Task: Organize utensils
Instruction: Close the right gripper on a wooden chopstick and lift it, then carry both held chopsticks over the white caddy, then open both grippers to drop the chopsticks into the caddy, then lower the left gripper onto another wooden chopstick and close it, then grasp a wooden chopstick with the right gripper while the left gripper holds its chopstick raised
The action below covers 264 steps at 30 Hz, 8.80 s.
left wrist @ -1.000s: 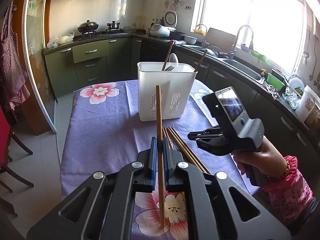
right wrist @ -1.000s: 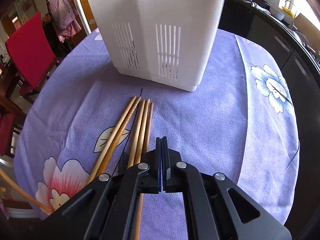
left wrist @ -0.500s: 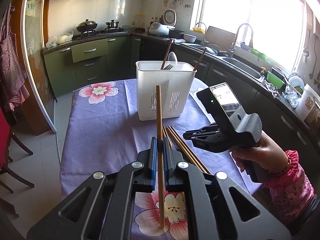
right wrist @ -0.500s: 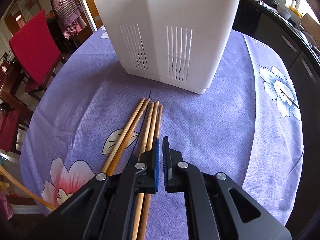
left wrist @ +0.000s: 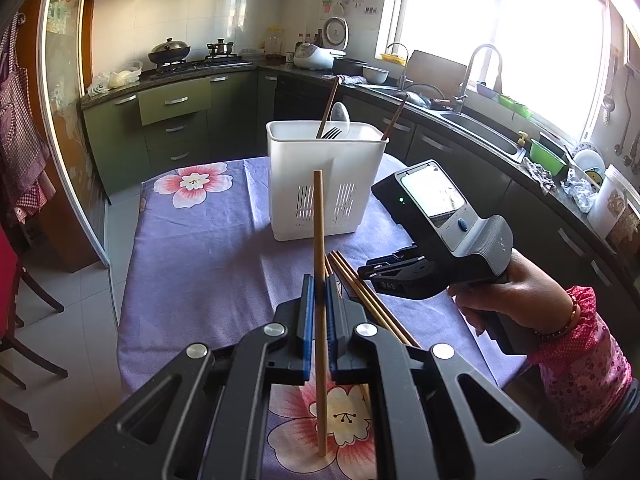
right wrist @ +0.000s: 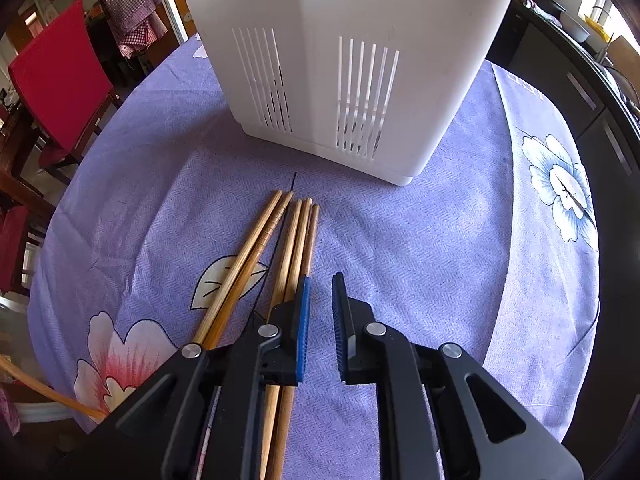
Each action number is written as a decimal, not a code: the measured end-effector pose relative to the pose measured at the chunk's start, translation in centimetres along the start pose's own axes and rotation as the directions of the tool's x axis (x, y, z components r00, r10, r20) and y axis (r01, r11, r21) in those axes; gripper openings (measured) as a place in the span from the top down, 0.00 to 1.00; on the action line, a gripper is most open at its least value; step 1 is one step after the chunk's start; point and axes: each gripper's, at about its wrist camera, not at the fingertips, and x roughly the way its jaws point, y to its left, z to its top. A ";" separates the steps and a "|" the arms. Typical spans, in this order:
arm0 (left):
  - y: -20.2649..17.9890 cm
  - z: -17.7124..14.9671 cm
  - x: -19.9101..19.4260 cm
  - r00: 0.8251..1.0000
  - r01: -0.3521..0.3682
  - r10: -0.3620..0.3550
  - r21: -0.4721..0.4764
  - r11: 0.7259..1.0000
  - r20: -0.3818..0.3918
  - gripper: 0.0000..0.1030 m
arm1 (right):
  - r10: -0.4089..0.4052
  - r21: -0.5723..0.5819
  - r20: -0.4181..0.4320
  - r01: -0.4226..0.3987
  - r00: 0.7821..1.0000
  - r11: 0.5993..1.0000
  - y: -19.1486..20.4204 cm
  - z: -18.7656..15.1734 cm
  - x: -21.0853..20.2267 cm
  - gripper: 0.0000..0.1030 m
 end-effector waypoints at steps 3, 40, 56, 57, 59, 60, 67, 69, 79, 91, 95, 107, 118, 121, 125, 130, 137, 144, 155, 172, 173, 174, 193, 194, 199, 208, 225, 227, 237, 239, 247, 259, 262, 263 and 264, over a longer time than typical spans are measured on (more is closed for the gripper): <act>0.1 0.0 0.0 1.000 -0.003 0.003 0.002 1.000 -0.002 0.94 | 0.016 0.001 0.012 -0.016 1.000 1.000 0.1 0.0 -0.6 0.89; -0.3 0.0 -0.9 1.000 -0.008 0.007 0.025 1.000 0.023 0.94 | 0.045 0.144 0.520 -0.140 0.853 0.980 -3.8 -12.6 -18.2 0.94; -1.2 0.4 -3.8 0.996 -0.019 0.015 0.054 0.998 0.083 0.95 | 0.037 0.109 0.604 -0.128 0.797 0.986 -1.9 -14.5 -21.7 0.94; -1.2 0.5 -3.9 0.996 -0.020 0.015 0.054 0.998 0.085 0.95 | 0.038 0.105 0.606 -0.127 0.794 0.986 -1.8 -14.4 -21.8 0.94; -1.2 0.7 -3.9 0.996 -0.020 0.015 0.054 0.998 0.088 0.95 | 0.039 0.099 0.611 -0.126 0.790 0.987 -1.7 -14.1 -22.1 0.94; -1.2 0.8 -3.9 0.996 -0.019 0.014 0.054 0.998 0.089 0.95 | 0.040 0.097 0.614 -0.125 0.789 0.987 -1.7 -13.9 -22.3 0.94; -1.1 1.9 -4.4 0.994 -0.008 0.002 0.055 0.998 0.105 0.95 | 0.059 0.068 0.626 -0.130 0.778 0.989 -1.1 -13.1 -23.4 0.94; -1.1 2.8 -4.8 0.993 0.002 -0.008 0.055 0.999 0.114 0.95 | 0.075 0.051 0.633 -0.138 0.770 0.989 -0.9 -12.7 -24.3 0.94; -1.4 11.0 -7.2 0.979 0.028 -0.045 0.085 0.996 0.199 0.95 | 0.066 -0.002 0.726 -0.093 0.684 0.996 -0.6 -6.3 -29.9 0.94; -0.8 21.5 -4.6 0.943 -0.025 -0.008 0.094 0.995 0.334 0.95 | 0.002 0.038 0.783 -0.051 0.622 0.998 -2.5 7.7 -30.7 0.94; 0.0 22.6 -0.4 0.952 -0.038 0.012 0.078 0.996 0.305 0.95 | -0.003 0.064 0.749 -0.069 0.663 0.996 -4.0 11.0 -27.1 0.94; 2.1 19.9 9.0 0.993 -0.019 0.011 0.069 0.997 0.113 0.94 | -0.013 0.069 0.630 -0.039 0.777 0.997 -4.3 11.3 -17.6 0.86; 0.8 17.3 3.4 0.988 -0.008 -0.002 0.063 0.998 0.156 0.70 | -0.013 0.053 0.734 -0.039 0.679 0.998 -3.0 3.6 -23.8 0.76; 0.2 14.6 2.1 0.991 0.006 -0.012 0.045 0.999 0.130 0.64 | -0.028 0.068 0.734 -0.032 0.679 0.997 -2.6 -0.8 -24.4 0.69; 0.1 9.6 3.6 0.999 0.040 -0.040 -0.028 0.999 -0.002 0.64 | -0.070 0.126 0.693 -0.026 0.718 0.992 -2.7 -6.9 -22.3 0.69; 0.0 3.9 8.5 0.979 0.052 -0.076 -0.127 0.990 -0.187 0.58 | -0.060 0.198 0.603 -0.076 0.796 0.977 -4.1 -12.6 -18.1 0.69; -0.3 1.2 14.3 0.946 -0.036 -0.007 -0.125 0.991 -0.323 0.63 | -0.041 0.277 0.553 -0.137 0.832 0.951 -6.9 -16.3 -15.4 0.69; -0.5 0.7 17.5 0.919 -0.073 0.020 -0.120 0.990 -0.394 0.69 | -0.040 0.302 0.556 -0.157 0.830 0.940 -8.7 -16.9 -15.7 0.65; -1.2 0.9 19.2 0.903 -0.113 0.075 -0.066 0.991 -0.423 0.69 | -0.020 0.318 0.549 -0.187 0.836 0.930 -9.6 -16.7 -15.2 0.65; -1.7 1.3 19.8 0.898 -0.122 0.085 -0.057 0.991 -0.432 0.84 | 0.006 0.325 0.539 -0.214 0.842 0.921 -10.1 -16.7 -14.3 0.65; -1.8 1.3 19.9 0.898 -0.120 0.084 -0.058 0.991 -0.432 0.84 | 0.005 0.325 0.539 -0.213 0.843 0.921 -10.2 -16.8 -14.2 0.65; -1.8 1.4 20.0 0.898 -0.121 0.084 -0.057 0.991 -0.432 0.84 | 0.005 0.326 0.538 -0.214 0.843 0.921 -10.2 -16.8 -14.2 0.65; -1.1 2.4 15.6 0.946 -0.084 0.060 -0.062 0.995 -0.320 0.95 | 0.015 0.334 0.529 -0.224 0.849 0.916 -10.5 -16.5 -13.9 0.65; -1.2 2.5 14.6 0.953 -0.078 0.058 -0.056 0.995 -0.296 0.95 | 0.015 0.333 0.528 -0.223 0.849 0.916 -10.4 -16.5 -13.9 0.63; -1.6 2.9 9.5 0.983 -0.051 0.043 -0.039 0.998 -0.176 0.95 | 0.016 0.315 0.526 -0.213 0.850 0.925 -9.5 -16.3 -14.1 0.59; -1.5 0.8 1.5 0.999 -0.038 0.039 -0.022 0.999 0.038 0.95 | 0.020 0.272 0.496 -0.177 0.868 0.946 -7.3 -15.2 -13.6 0.59; 0.8 -1.1 -2.7 0.987 -0.026 0.029 -0.023 0.999 0.159 0.95 | 0.059 0.058 0.171 -0.070 0.984 0.996 -2.0 -2.6 -2.2 0.77; 1.0 -1.1 -2.6 0.987 -0.022 0.026 -0.024 0.999 0.160 0.95 | 0.041 0.039 0.145 -0.047 0.989 0.998 -1.3 -1.8 -1.4 0.77; 1.4 -1.2 -2.4 0.987 -0.012 0.016 -0.027 1.000 0.160 0.95 | -0.032 -0.002 0.097 0.033 0.995 0.999 -0.2 -0.5 0.2 0.77; 1.4 -1.2 -2.5 0.987 -0.013 0.017 -0.024 1.000 0.160 0.95 | -0.060 -0.009 0.087 0.061 0.994 0.998 -0.3 -0.5 0.0 0.77; 1.2 -1.1 -2.5 0.987 -0.014 0.017 -0.020 1.000 0.159 0.95 | -0.004 0.012 0.098 0.003 0.995 1.000 -0.2 -0.3 -0.8 0.77; 1.0 -1.3 -2.2 0.988 -0.009 0.011 -0.013 1.000 0.156 0.95 | -0.010 -0.030 0.033 0.011 0.999 0.999 0.4 -0.1 -0.1 0.77; 1.0 -1.3 -2.2 0.988 -0.009 0.011 -0.013 1.000 0.156 0.95 | -0.007 -0.049 0.018 0.008 1.000 0.999 0.8 0.0 0.4 0.77; 1.0 -1.3 -2.2 0.988 -0.009 0.010 -0.012 1.000 0.156 0.95 | -0.006 -0.052 0.020 0.007 1.000 0.999 0.9 0.1 0.4 0.77; 0.9 -1.3 -2.1 0.988 -0.009 0.011 -0.011 1.000 0.156 0.95 | -0.005 -0.051 0.016 0.006 1.000 0.999 0.9 0.3 0.5 0.77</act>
